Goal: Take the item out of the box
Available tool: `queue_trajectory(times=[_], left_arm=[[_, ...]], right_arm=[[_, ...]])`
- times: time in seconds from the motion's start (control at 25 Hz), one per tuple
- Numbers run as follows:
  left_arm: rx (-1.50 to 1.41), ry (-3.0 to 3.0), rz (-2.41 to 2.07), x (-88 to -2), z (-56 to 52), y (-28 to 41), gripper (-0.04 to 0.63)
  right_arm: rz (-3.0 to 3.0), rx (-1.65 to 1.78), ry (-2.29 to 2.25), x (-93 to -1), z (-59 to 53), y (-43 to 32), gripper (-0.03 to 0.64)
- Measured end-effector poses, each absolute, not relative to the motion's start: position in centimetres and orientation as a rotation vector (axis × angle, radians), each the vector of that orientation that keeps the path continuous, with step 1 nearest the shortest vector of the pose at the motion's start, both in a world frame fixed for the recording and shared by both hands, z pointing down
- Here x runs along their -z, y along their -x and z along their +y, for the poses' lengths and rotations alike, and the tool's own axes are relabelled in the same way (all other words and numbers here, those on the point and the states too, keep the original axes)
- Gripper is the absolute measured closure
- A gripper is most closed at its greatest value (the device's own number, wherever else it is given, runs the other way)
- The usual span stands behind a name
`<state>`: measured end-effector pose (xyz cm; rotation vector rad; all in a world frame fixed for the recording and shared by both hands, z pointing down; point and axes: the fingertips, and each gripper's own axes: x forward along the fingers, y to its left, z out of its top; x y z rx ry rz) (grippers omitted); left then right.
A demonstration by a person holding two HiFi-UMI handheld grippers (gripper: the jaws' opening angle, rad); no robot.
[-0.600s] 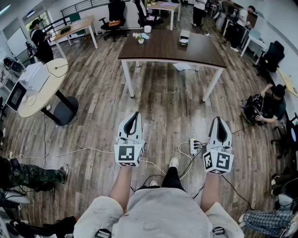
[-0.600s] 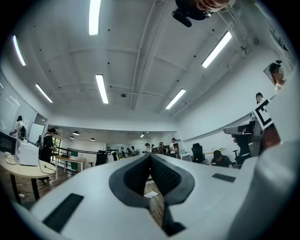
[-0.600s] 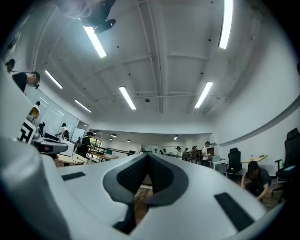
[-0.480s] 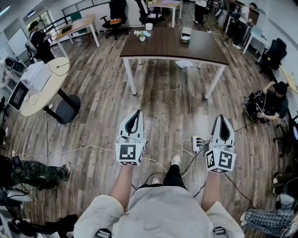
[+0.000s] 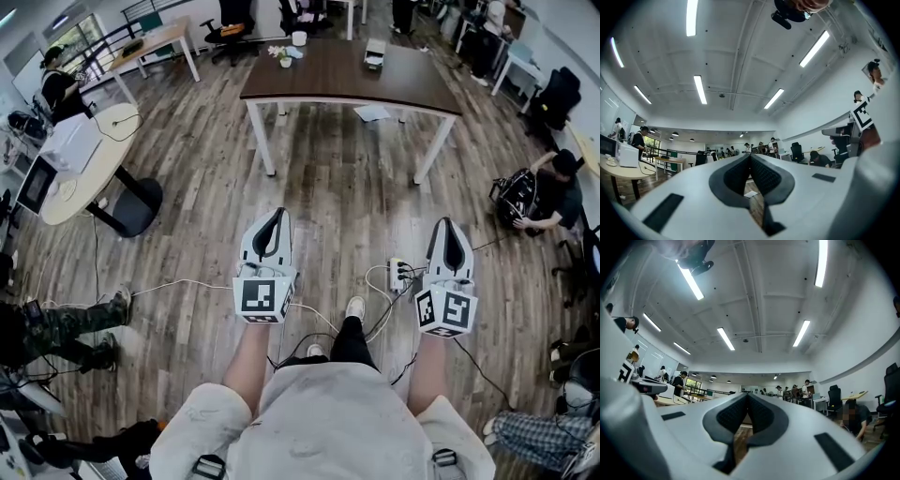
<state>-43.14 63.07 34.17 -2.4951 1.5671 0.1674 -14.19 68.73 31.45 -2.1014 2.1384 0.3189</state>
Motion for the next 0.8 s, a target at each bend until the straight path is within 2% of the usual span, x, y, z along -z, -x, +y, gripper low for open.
queue_trajectory(times=[0.36, 0.4, 0.48, 0.6, 0.68, 0.8], left_arm=[[-0.127, 2.477, 1.606, -35.0, 63.6, 43.3, 0.592], [-0.111, 2.481, 1.608, -35.2, 63.6, 43.2, 0.569], [-0.08, 2.497, 1.598, -35.3, 63.4, 42.8, 0.4], [-0.084, 2.504, 1.593, -35.2, 62.8, 42.1, 0.26], [-0.102, 2.512, 1.597, -35.2, 62.3, 41.7, 0.212], [-0.1, 2.533, 1.601, -35.4, 61.4, 41.0, 0.202]], right_arm=[[2.18, -0.287, 2.074, -32.9, 68.5, 14.8, 0.615], [2.181, -0.283, 2.072, -33.0, 68.6, 14.9, 0.615], [2.18, -0.275, 2.073, -33.1, 68.6, 14.9, 0.615], [2.176, -0.277, 2.081, -33.1, 68.2, 14.4, 0.615], [2.169, -0.276, 2.093, -33.4, 68.0, 13.8, 0.615], [2.154, -0.253, 2.114, -33.9, 67.7, 12.8, 0.615]])
